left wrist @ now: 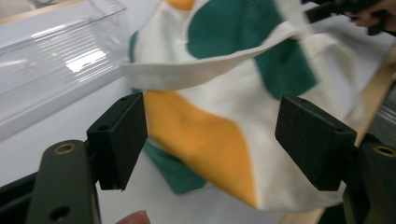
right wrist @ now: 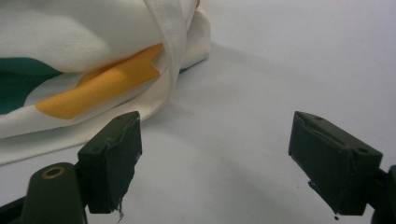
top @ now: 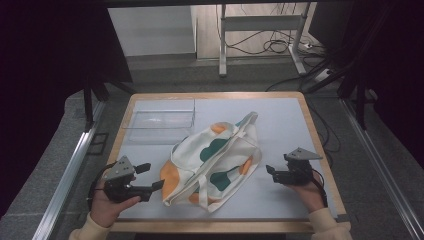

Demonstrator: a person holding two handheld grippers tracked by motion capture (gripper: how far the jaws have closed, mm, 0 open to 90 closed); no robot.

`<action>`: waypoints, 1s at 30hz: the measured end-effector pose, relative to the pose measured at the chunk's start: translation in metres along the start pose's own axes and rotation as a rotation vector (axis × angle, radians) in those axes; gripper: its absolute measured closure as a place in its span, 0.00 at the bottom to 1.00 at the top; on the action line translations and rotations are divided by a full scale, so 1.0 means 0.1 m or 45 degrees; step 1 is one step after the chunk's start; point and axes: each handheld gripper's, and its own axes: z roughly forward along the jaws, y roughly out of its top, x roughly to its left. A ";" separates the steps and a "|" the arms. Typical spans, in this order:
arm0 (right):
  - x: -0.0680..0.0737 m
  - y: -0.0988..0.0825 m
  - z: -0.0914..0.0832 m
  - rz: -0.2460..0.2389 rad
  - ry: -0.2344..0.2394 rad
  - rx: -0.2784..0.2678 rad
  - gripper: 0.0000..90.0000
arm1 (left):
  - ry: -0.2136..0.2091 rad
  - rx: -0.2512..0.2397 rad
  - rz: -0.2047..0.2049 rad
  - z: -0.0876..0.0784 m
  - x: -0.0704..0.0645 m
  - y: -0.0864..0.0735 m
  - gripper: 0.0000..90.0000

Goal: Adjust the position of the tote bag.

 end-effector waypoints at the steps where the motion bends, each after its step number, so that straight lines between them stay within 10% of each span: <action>1: 0.00 0.00 0.00 0.003 -0.002 -0.001 0.20 | -0.011 0.007 0.012 -0.02 -0.04 0.04 0.28; 9: -0.01 0.00 0.00 0.007 -0.014 0.004 0.20 | -0.089 0.159 0.113 0.08 -0.38 0.24 0.33; 19: -0.04 -0.02 0.00 0.018 -0.028 0.017 0.20 | -0.098 0.294 0.170 0.36 -0.51 0.23 0.39; 30: -0.09 0.07 -0.04 -0.010 -0.039 0.002 0.20 | -0.107 0.390 0.210 0.59 -0.51 0.17 0.80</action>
